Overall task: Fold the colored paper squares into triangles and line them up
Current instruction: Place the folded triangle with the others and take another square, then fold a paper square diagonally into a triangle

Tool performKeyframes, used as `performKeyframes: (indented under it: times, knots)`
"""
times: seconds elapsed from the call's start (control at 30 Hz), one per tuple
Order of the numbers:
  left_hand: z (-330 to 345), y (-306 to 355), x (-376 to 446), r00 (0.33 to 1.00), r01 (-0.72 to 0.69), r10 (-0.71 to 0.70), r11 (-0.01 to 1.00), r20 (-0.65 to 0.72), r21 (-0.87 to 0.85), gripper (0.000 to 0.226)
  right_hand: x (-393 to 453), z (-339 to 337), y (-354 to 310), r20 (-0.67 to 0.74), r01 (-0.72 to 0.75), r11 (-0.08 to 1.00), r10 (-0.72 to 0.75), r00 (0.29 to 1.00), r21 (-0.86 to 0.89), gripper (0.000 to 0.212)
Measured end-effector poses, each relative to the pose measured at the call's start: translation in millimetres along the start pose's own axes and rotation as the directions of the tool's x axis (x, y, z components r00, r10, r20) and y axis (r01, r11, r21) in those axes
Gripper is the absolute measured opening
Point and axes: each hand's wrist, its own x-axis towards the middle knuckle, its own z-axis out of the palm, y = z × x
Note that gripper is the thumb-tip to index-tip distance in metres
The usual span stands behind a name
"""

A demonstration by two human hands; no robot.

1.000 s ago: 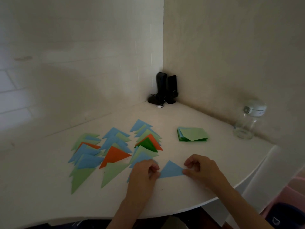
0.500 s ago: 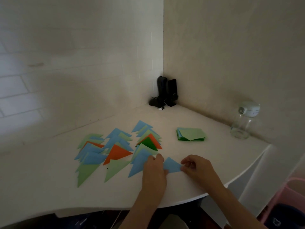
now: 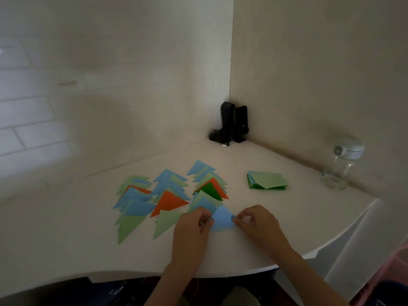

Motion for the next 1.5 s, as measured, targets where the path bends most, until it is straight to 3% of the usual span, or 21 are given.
performKeyframes:
  times: [0.17, 0.3, 0.43, 0.6, 0.7, 0.8, 0.93, 1.03, 1.17, 1.5]
  knots:
    - [-30.1, -29.0, 0.3, 0.995, 0.051, -0.044, 0.996, -0.084, 0.08, 0.018, -0.3, 3.1, 5.2, -0.074, 0.003, 1.0, -0.003, 0.997, -0.008, 0.006]
    - [-30.9, -40.2, 1.8, 0.989, -0.013, 0.041, 0.982, -0.143, 0.189, 0.034, -1.6, -5.4, 15.0, -0.133, 0.031, 1.0, -0.031, 0.991, -0.006, 0.003]
    - [-19.8, -34.9, 1.8, 0.982, -0.078, 0.118, 0.963, -0.144, 0.259, 0.046, 6.5, -3.8, 17.8, -0.145, 0.111, 0.994, -0.106, 0.984, 0.023, 0.019]
    - [-14.5, -49.7, 0.1, 0.998, -0.034, 0.056, 0.886, -0.034, 0.463, 0.053, 39.8, 2.9, 0.2, 0.049, 0.129, 0.991, -0.127, 0.991, -0.042, 0.048]
    - [-13.7, -57.0, -1.0, 0.998, 0.009, -0.046, 0.821, 0.05, 0.571, 0.056, 64.9, 15.9, -11.9, 0.185, 0.179, 0.96, -0.141, 0.973, -0.214, 0.051]
    - [-15.9, -59.2, 1.9, 0.993, -0.026, -0.052, 0.781, 0.107, 0.624, 0.052, 86.8, 28.1, -19.9, 0.229, 0.17, 0.929, -0.096, 0.969, -0.328, 0.05]
    - [-20.3, -65.3, 6.7, 0.988, -0.115, 0.018, 0.737, 0.151, 0.666, 0.046, 108.6, 37.5, -25.4, 0.301, 0.196, 0.912, -0.085, 0.95, -0.36, 0.047]
    - [-21.0, -70.7, 11.0, 0.989, -0.098, -0.004, 0.736, 0.149, 0.67, 0.046, 115.9, 45.6, -27.5, 0.365, 0.233, 0.901, -0.092, 0.927, -0.366, 0.046]
    - [-27.1, -76.6, 16.2, 0.986, -0.058, -0.063, 0.737, 0.153, 0.674, 0.046, 115.2, 60.3, -34.0, 0.372, 0.296, 0.879, -0.151, 0.916, -0.373, 0.047]
    - [-61.7, -107.4, 14.3, 0.989, -0.071, -0.045, 0.697, 0.142, 0.714, 0.049, 116.4, 95.1, -60.5, 0.327, 0.37, 0.853, -0.253, 0.91, -0.368, 0.053]
